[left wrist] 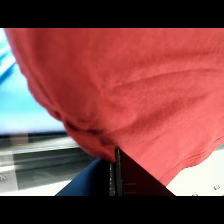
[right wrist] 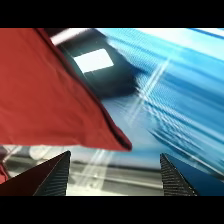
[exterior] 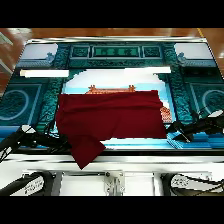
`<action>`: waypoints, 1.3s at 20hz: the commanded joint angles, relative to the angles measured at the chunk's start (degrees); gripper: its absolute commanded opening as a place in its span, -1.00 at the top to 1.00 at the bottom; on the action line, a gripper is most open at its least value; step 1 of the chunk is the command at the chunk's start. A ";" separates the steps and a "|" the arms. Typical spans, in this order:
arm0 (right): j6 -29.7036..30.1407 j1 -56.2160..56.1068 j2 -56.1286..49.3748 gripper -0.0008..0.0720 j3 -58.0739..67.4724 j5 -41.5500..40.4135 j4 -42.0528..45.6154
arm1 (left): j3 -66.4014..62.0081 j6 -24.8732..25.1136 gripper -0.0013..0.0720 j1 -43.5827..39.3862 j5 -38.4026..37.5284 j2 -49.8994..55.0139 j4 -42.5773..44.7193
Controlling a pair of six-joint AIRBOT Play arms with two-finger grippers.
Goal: Fold the shirts.
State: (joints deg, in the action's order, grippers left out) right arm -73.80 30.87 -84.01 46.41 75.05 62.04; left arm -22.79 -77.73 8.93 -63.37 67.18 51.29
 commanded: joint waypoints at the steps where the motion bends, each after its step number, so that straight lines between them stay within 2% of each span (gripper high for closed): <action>1: 1.25 -0.04 0.00 -0.88 -2.29 -3.39 -3.65 | -0.13 0.17 0.85 -0.02 -0.09 -0.28 0.35; 2: 1.33 -0.55 0.00 -0.86 -2.27 -3.76 -4.02 | -0.31 0.15 0.85 0.00 -0.07 -0.37 0.55; 3: 1.75 -1.79 0.00 -0.67 -2.27 -4.09 -4.00 | -0.52 0.15 0.85 0.00 -0.07 -0.52 0.72; 8: 1.25 -9.18 0.00 -0.65 -2.25 -5.09 -2.82 | -3.65 0.20 0.85 0.13 -0.20 -0.59 0.76; 9: 1.29 -9.62 0.02 -0.21 -2.25 -5.07 -2.84 | -4.74 0.83 0.85 0.42 -0.26 -0.59 0.74; 10: 1.36 -9.62 0.02 0.41 -2.25 -5.07 -3.28 | -6.01 1.11 0.85 0.70 -0.37 -0.59 0.74; 11: 1.95 -9.62 0.04 0.82 -2.10 -5.01 -3.82 | -7.72 1.51 0.85 0.96 -0.85 -0.59 0.74; 14: 4.68 -9.62 0.20 0.81 -0.37 -5.05 -8.59 | -15.50 2.29 0.85 1.73 -4.90 -0.55 0.76; 18: 2.69 -10.01 0.20 0.81 6.80 -6.16 -14.51 | -26.84 2.27 0.85 1.84 -5.25 1.53 0.74; 23: -1.22 -16.55 -1.05 0.81 17.57 -14.80 -8.66 | -41.18 2.05 0.85 1.88 -5.25 11.26 0.66; 26: -3.41 -19.52 -5.20 0.81 24.96 -16.37 -3.96 | -49.83 1.90 0.85 1.90 -5.27 18.23 0.66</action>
State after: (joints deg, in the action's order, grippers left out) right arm -74.76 14.13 -86.48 65.08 62.06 53.87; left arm -64.71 -75.64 10.76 -68.75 79.57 51.99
